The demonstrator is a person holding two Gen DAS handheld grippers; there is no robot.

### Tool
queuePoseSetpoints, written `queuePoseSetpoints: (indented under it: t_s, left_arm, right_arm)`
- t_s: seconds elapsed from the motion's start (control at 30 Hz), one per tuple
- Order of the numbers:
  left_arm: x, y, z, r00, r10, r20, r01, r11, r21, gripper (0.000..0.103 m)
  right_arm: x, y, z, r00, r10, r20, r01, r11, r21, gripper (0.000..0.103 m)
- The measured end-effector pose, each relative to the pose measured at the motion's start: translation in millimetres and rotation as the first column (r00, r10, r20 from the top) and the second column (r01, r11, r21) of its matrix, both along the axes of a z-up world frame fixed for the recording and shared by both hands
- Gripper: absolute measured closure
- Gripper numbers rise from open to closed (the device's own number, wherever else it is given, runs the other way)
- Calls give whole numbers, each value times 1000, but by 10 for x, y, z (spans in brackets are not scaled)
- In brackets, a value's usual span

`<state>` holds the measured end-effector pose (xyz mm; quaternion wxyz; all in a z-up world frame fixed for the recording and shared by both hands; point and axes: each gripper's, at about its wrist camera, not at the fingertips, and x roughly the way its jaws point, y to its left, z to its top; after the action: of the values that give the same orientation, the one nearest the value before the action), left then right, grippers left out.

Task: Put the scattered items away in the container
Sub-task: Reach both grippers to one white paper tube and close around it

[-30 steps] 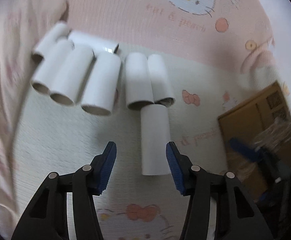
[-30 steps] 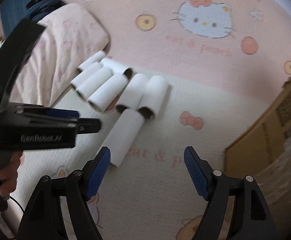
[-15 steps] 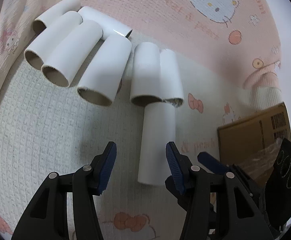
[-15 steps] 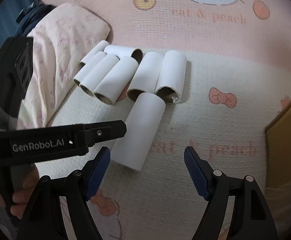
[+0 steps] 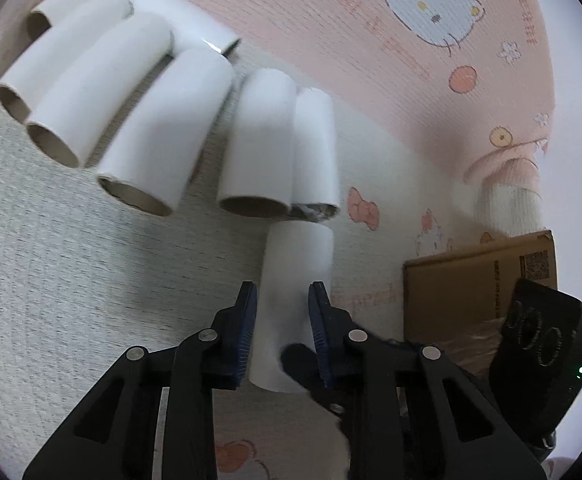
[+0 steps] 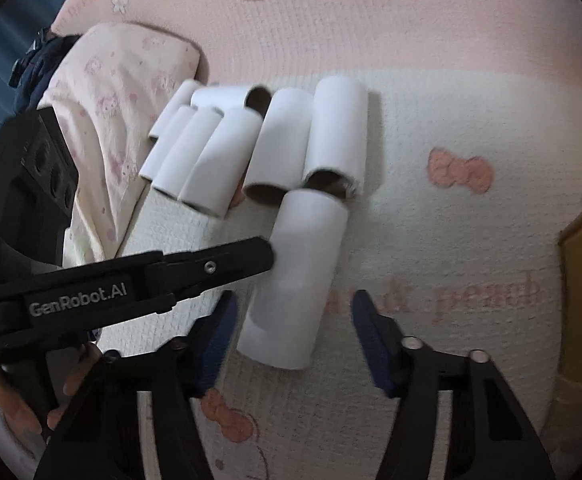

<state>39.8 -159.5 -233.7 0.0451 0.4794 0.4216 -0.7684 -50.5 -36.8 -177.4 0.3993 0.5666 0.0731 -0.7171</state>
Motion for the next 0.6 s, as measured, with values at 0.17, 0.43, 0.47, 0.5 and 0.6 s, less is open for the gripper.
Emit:
queuePoseSetpoints:
  t_s: [0.17, 0.43, 0.47, 0.5, 0.6]
  left_arm:
    - [-60, 134, 31, 999, -51, 1, 51, 998, -37, 73]
    - [-130, 44, 3, 1000, -9, 11, 9, 1000, -30, 73]
    - [-141, 28, -4, 1000, -4, 13, 4, 1000, -27, 73]
    - [-158, 15, -12, 1000, -2, 13, 2, 1000, -19, 73]
    - [-191, 14, -41, 1000, -13, 15, 13, 1000, 5, 73]
  right_arm:
    - [-15, -42, -43, 1000, -12, 28, 11, 999, 35, 60]
    - [-66, -62, -43, 999, -13, 52, 11, 999, 39, 61]
    - [-75, -67, -53, 998, -12, 59, 10, 999, 40, 61]
    - [-76, -78, -58, 998, -12, 64, 9, 999, 40, 60]
    - [-117, -82, -82, 995, -16, 97, 12, 999, 42, 60]
